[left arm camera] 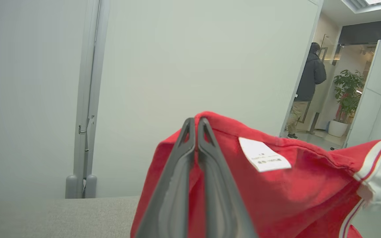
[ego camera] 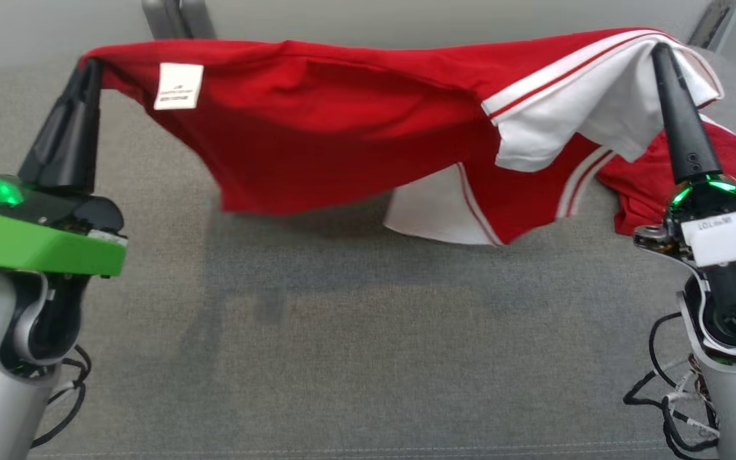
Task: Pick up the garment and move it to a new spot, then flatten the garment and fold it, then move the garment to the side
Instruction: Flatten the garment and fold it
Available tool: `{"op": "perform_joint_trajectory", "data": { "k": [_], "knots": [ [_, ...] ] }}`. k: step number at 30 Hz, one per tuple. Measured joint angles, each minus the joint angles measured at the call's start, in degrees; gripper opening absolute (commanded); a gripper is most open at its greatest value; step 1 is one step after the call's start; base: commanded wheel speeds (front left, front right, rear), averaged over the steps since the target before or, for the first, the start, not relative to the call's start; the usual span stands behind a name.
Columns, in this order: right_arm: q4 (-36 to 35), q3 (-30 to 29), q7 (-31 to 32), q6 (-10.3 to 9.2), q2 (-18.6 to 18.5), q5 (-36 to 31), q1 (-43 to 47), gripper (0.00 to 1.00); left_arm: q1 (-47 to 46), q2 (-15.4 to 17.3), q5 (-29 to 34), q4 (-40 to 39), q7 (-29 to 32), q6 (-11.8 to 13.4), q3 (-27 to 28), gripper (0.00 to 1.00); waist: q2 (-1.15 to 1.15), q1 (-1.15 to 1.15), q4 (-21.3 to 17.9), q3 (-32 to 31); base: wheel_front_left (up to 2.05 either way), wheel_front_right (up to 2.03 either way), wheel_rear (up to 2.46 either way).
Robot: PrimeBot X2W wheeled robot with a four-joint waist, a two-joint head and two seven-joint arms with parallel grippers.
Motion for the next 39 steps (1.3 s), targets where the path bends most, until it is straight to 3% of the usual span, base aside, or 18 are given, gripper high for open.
{"op": "perform_joint_trajectory", "data": {
  "k": [5,12,16,19,24,26,30,34,36,39],
  "knots": [
    [-11.4,-0.7,1.2,0.00,-0.5,3.7,3.3,0.00,3.9,4.3,0.5,-8.7,-0.2,2.8,3.8,0.00,0.00,0.00,0.1,-3.2,0.00,0.00,0.00],
    [-23.5,-0.8,3.9,-0.31,-0.8,8.5,7.9,0.00,9.6,7.8,-0.8,-20.2,0.1,6.5,5.5,0.00,0.00,0.00,-0.3,-5.2,0.00,0.00,0.00],
    [-27.8,-1.3,5.4,-4.08,-1.3,10.2,9.0,0.00,10.8,10.2,-1.5,-25.5,1.6,9.1,8.8,0.00,0.00,0.00,-0.3,-4.1,0.00,0.00,0.00],
    [-28.3,-1.7,6.8,-7.73,-1.7,10.8,9.0,0.00,11.1,11.0,-4.1,-27.9,3.1,9.5,11.0,0.00,0.00,0.00,-0.2,-2.7,0.00,0.00,0.00],
    [-22.3,-1.2,10.1,-14.26,-1.8,11.8,7.0,0.00,10.5,10.7,-10.0,-25.8,6.4,9.5,11.1,0.00,0.00,0.00,0.4,0.4,0.00,0.00,0.00],
    [-18.3,-0.7,11.3,-15.22,-1.7,11.7,3.5,0.00,8.6,10.3,-11.8,-22.7,8.1,9.3,10.2,0.00,0.00,0.00,0.8,1.7,0.00,0.00,0.00],
    [-8.3,-1.0,12.7,-15.29,-1.6,9.0,-9.0,0.00,0.5,9.7,-14.3,-15.5,11.7,8.1,8.0,0.00,0.00,0.00,1.8,4.5,0.00,0.00,0.00],
    [1.4,-7.8,9.9,-14.88,-0.8,1.8,-25.3,0.00,-11.6,10.0,-10.4,-9.7,14.5,6.6,5.0,0.00,0.00,0.00,3.0,7.3,0.00,0.00,0.00],
    [7.1,-12.0,7.5,-14.16,0.6,-1.4,-32.4,0.00,-18.3,8.6,-9.4,-7.5,14.5,6.4,4.9,0.00,0.00,0.00,3.7,8.7,0.00,0.00,0.00],
    [13.2,-13.5,5.9,-14.14,3.8,-4.5,-41.2,0.00,-26.4,7.1,-7.8,-4.9,14.4,6.8,6.4,0.00,0.00,0.00,4.5,11.0,0.00,0.00,0.00]
  ]
}}
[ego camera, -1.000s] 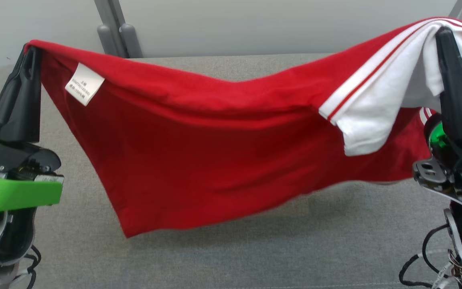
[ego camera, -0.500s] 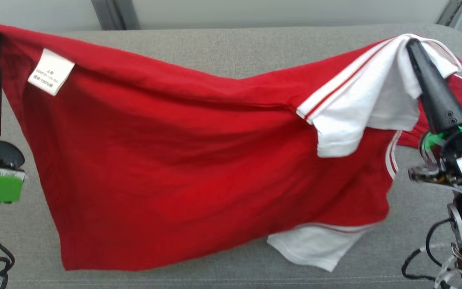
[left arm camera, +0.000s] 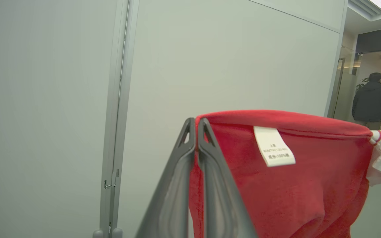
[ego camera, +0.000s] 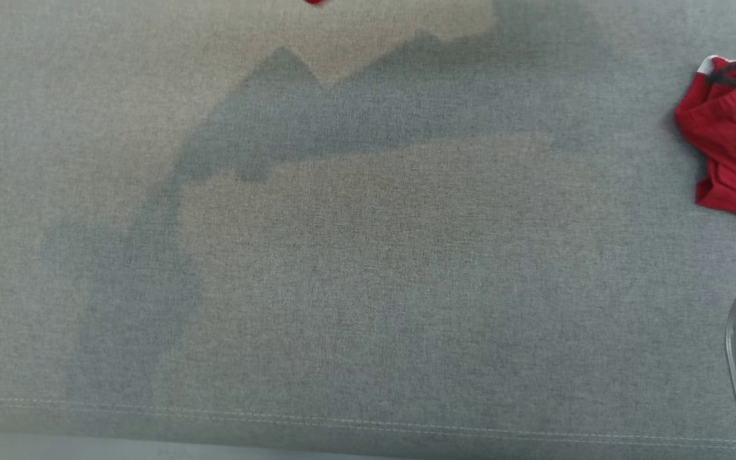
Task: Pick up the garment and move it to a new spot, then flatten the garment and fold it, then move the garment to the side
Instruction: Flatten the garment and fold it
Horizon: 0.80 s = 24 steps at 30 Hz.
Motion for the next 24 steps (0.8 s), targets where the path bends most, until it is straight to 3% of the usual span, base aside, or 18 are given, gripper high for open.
{"op": "perform_joint_trajectory", "data": {
  "k": [4,9,13,16,24],
  "knots": [
    [1.5,0.5,-0.1,0.00,1.6,-1.5,-9.0,0.00,-5.4,-0.8,0.9,2.3,0.0,0.1,0.0,0.00,0.00,0.00,0.5,3.1,0.00,0.00,0.00],
    [1.2,4.3,4.3,-0.02,2.4,1.7,-8.6,0.00,-4.8,-1.9,0.8,4.9,0.6,-3.3,-4.0,0.00,0.00,0.00,0.6,7.1,0.00,0.00,0.00],
    [-2.4,6.4,8.3,-0.04,3.1,6.0,1.2,0.00,0.9,-4.7,-0.6,4.4,-0.8,-5.5,-5.2,0.00,0.00,0.00,0.4,10.2,0.00,0.00,0.00],
    [-4.9,7.7,9.2,-0.04,3.6,9.1,11.1,0.00,7.3,-4.9,-0.3,5.0,-3.5,-7.5,-6.7,0.00,0.00,0.00,0.1,12.4,0.00,0.00,0.00],
    [-7.6,6.6,6.8,0.60,4.2,14.3,30.8,0.00,25.3,-5.8,0.4,10.4,-11.3,-7.9,-7.8,0.00,0.00,0.01,-1.2,12.5,0.00,0.00,0.00]
  ]
}}
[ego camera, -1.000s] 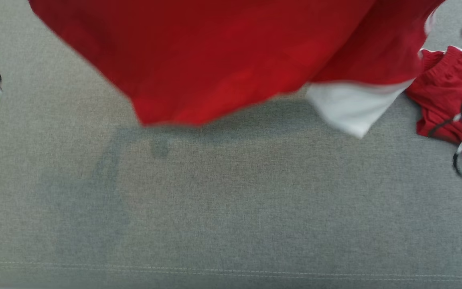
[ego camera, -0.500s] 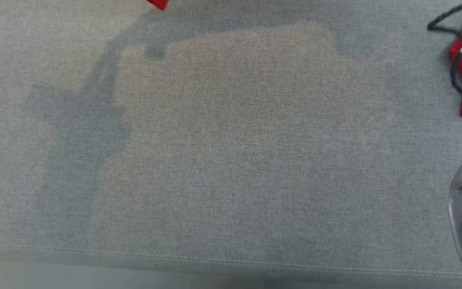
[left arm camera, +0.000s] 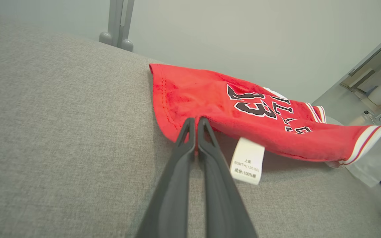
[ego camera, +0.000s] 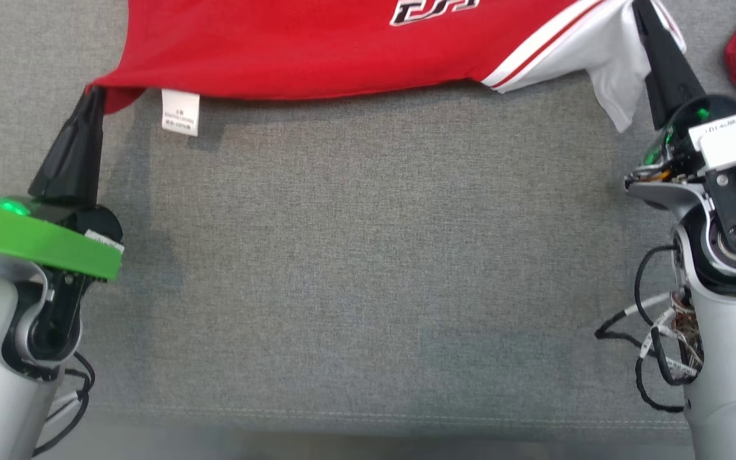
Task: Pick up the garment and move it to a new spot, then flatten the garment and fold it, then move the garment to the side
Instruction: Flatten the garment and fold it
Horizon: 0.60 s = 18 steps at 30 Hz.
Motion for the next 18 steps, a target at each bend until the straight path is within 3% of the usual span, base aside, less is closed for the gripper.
{"op": "perform_joint_trajectory", "data": {
  "k": [9,18],
  "knots": [
    [-0.8,0.2,-1.3,1.41,0.2,0.5,13.6,0.00,8.6,-1.2,-0.7,2.3,-2.2,-0.4,0.4,0.00,0.00,0.00,-1.3,-6.3,0.00,0.00,0.00],
    [-1.7,4.8,-0.1,0.94,0.7,1.5,28.5,0.00,15.8,-1.1,-1.5,1.4,-2.4,-0.6,2.1,0.00,0.00,0.00,-1.9,-12.3,0.00,0.00,0.00]
  ]
}}
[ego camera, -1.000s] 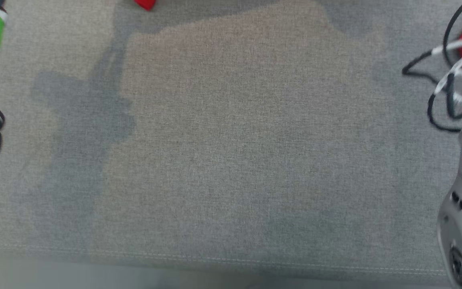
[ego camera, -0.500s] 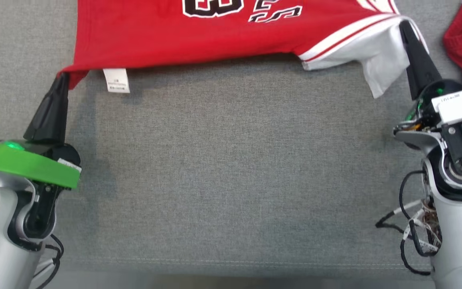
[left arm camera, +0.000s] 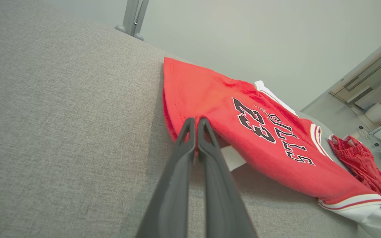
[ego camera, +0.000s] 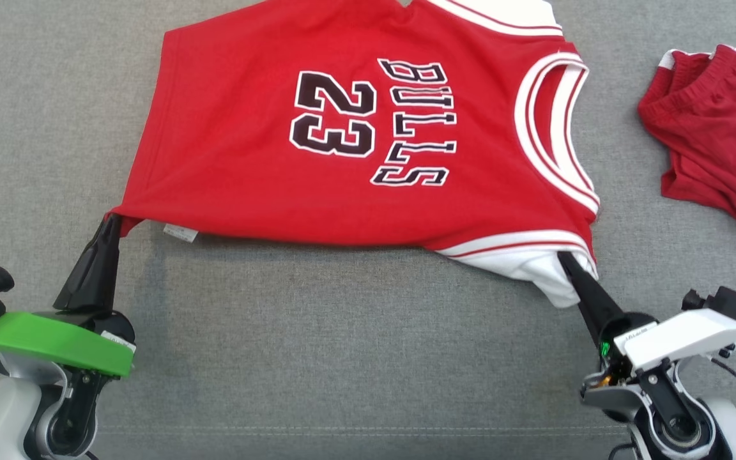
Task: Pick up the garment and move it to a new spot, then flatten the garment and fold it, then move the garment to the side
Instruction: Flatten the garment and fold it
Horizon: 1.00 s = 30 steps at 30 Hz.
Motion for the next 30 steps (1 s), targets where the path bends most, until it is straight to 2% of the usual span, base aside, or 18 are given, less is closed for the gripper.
{"op": "perform_joint_trajectory", "data": {
  "k": [8,19,24,30],
  "knots": [
    [-1.5,1.1,-0.1,-0.14,0.3,0.5,8.7,0.00,4.0,0.9,0.7,-3.3,0.0,0.0,-0.2,0.00,0.00,0.00,-1.4,-1.9,0.00,0.00,0.00],
    [-7.1,2.2,0.5,-0.18,0.1,1.9,13.1,0.00,11.0,1.1,1.6,-8.0,-0.3,-0.1,-1.8,0.00,0.00,0.00,-2.0,-2.2,0.00,0.00,0.00],
    [-11.3,1.2,0.9,-0.20,-0.6,2.4,16.2,0.00,14.1,1.9,1.6,-10.5,-0.3,1.0,-2.0,0.00,0.00,0.00,-1.4,-2.1,0.00,0.00,0.00],
    [-14.9,-0.2,1.5,-0.56,-0.8,4.1,17.4,0.00,16.4,2.7,1.5,-12.5,-0.3,2.6,1.5,0.00,0.00,0.00,-0.5,-2.4,0.00,0.00,0.00]
  ]
}}
